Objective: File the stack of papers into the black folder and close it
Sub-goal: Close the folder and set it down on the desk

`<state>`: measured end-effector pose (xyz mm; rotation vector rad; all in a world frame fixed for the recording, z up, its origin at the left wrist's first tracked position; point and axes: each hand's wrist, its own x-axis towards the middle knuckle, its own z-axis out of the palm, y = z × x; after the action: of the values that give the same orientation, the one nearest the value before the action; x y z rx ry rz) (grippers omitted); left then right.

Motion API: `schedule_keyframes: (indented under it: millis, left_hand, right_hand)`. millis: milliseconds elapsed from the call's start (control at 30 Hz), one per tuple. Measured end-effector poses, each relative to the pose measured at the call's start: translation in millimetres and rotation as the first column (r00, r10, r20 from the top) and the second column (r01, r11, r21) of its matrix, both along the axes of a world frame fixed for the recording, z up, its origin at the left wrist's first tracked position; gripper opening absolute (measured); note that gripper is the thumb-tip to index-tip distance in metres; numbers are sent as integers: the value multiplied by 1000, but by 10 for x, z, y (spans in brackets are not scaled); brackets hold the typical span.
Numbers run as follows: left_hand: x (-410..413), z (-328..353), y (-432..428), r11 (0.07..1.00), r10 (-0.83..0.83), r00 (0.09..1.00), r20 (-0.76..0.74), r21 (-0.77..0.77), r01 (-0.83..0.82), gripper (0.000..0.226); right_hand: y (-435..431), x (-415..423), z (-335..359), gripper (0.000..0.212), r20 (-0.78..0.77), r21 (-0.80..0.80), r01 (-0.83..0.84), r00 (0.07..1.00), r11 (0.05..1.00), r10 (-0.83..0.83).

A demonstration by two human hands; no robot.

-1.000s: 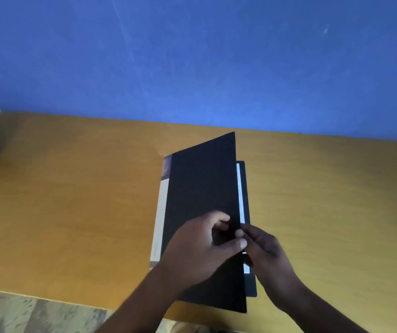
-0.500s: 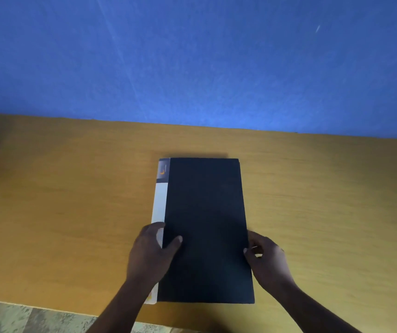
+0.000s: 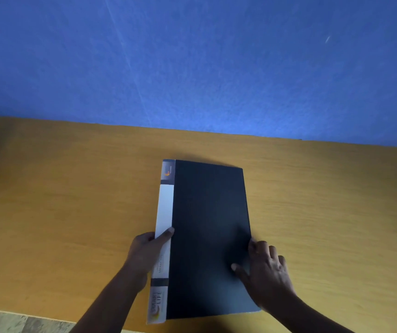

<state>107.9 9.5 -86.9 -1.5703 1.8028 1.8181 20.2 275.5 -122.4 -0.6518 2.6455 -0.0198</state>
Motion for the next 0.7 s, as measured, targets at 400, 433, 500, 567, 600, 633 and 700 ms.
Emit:
schedule_keyframes:
  millis: [400, 433, 500, 567, 600, 633, 700]
  left_hand:
    - [101, 516, -331, 982, 49, 941, -335, 188, 15, 30]
    - [117, 549, -428, 983, 42, 936, -350, 180, 23, 33]
    - [148, 591, -637, 989, 39, 925, -379, 144, 17, 39]
    - [165, 618, -851, 996, 45, 913, -405, 91, -9, 46]
    - [167, 629, -964, 997, 44, 912, -408, 71, -17, 48]
    - [168, 635, -1081, 998, 42, 914, -403, 55, -22, 48]
    - [173, 610, -1345, 999, 29, 928, -372, -2, -33, 41]
  right_hand:
    - [-549, -297, 564, 25, 800, -383, 889, 456, 253, -389]
    - [-642, -304, 641, 24, 817, -396, 894, 447, 209, -364]
    - [-842, -315, 751, 21, 818, -431, 886, 463, 171, -341]
    - [-1065, -330, 830, 16, 803, -466, 869, 494, 167, -334]
    - [-1186, -344, 850, 15, 791, -483, 857, 516, 181, -329]
    - [-1313, -364, 855, 13, 778, -497, 844, 536, 201, -327]
    - [-1579, -425, 845, 12, 758, -506, 826, 564, 249, -329]
